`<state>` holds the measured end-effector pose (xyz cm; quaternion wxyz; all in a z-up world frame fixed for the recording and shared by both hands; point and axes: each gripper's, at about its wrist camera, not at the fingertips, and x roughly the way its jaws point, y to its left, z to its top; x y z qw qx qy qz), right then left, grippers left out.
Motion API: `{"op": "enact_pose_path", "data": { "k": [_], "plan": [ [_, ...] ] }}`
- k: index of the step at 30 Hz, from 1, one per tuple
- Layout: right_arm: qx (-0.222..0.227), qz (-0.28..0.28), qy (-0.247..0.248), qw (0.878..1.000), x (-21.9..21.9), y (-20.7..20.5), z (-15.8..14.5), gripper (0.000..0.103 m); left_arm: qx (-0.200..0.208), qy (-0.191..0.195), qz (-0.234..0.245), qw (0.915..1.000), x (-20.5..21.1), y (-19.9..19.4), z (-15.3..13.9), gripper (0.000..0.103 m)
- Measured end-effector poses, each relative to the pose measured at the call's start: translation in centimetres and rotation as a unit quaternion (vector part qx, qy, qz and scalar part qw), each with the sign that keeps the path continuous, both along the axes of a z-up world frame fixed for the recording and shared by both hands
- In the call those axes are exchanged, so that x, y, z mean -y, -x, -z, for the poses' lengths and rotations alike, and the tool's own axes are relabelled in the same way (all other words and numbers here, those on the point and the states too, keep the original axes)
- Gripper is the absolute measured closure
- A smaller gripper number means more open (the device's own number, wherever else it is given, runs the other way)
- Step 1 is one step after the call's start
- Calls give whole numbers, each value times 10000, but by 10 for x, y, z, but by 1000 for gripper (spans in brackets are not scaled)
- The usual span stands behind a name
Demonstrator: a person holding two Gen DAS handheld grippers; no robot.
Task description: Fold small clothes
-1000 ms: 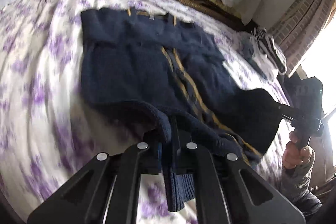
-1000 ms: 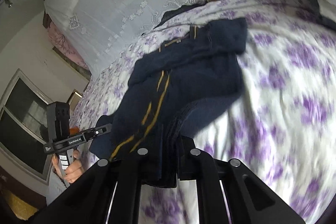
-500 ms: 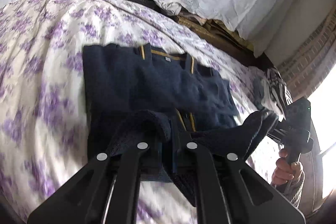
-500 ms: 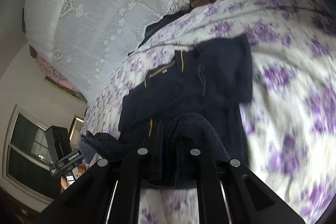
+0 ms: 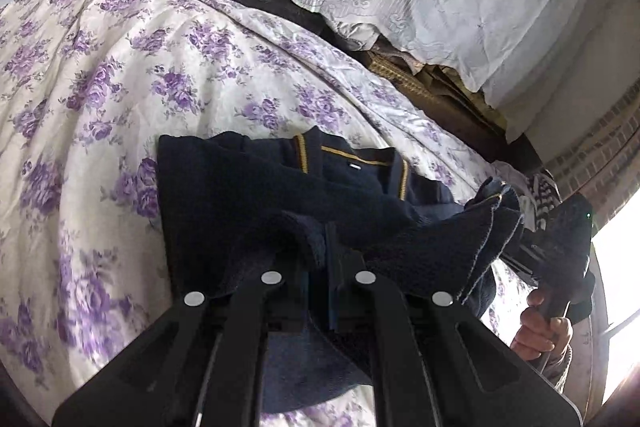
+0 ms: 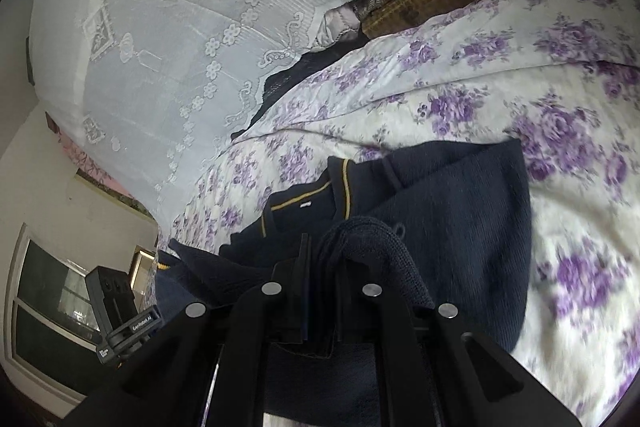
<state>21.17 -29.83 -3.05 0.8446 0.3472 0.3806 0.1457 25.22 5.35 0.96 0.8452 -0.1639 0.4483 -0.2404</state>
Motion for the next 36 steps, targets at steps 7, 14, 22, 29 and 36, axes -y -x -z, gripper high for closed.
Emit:
{"op": "enact_pose_path", "data": {
  "k": [7,14,22,29,36],
  "plan": [
    [-95,57,-21,9999,1,-17,7,93,-16,-83,-60,9999,0,-15,5,97],
    [-131,106,-54,9998,1,-28,10,93,-1,-142,-85,9999,3,-24,6,97],
    [-194,146,-92,9997,6,-38,20,93,43,-139,-127,9998,2,-32,11,97],
    [-150,163,-83,9997,7,-41,21,93,109,-100,-125,9998,0,-35,13,97],
    [-201,240,-73,9995,7,-55,25,92,53,-142,-237,9996,0,-49,18,97]
  ]
}}
